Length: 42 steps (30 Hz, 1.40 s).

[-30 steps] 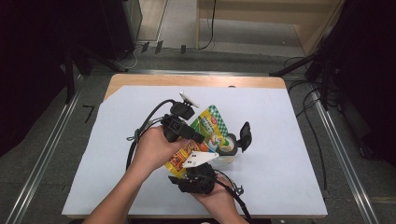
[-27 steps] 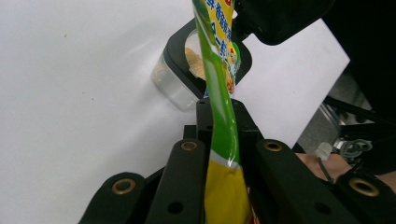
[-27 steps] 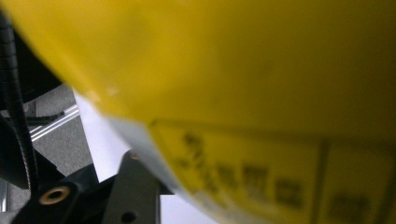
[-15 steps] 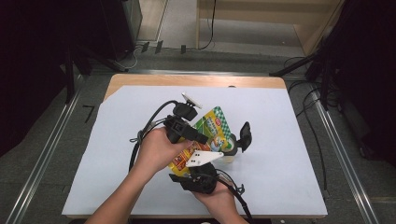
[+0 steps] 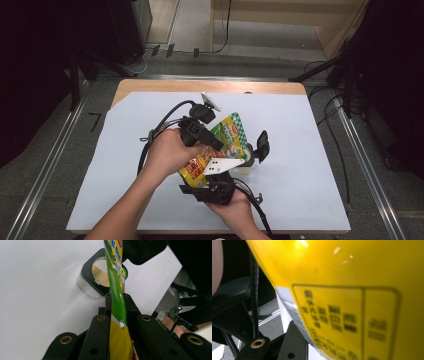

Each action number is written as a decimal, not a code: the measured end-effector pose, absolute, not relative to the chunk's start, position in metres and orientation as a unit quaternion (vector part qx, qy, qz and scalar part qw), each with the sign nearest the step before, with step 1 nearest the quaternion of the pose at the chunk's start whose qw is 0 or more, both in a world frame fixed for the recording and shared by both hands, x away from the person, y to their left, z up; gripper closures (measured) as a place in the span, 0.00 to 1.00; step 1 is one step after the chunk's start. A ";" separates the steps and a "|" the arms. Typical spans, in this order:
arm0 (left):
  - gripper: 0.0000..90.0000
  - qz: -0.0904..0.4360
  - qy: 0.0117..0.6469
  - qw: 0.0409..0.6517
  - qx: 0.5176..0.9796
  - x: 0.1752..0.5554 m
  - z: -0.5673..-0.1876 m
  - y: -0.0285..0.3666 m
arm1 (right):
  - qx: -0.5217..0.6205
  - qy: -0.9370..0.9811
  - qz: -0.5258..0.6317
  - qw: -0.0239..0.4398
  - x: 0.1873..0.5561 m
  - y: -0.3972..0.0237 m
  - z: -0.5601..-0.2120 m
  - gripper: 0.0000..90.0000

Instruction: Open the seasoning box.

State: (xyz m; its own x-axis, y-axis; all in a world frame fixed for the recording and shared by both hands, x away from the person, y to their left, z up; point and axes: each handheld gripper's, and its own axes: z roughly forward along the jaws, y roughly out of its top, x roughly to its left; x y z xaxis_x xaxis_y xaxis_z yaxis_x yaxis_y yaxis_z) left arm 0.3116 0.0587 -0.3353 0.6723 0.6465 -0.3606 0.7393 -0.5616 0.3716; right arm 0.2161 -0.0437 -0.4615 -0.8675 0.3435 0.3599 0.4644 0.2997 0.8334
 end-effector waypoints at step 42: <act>0.94 -0.076 0.421 0.245 0.870 0.315 -0.346 0.057 | -0.306 -0.790 -0.530 0.026 0.208 -0.053 -0.456 0.72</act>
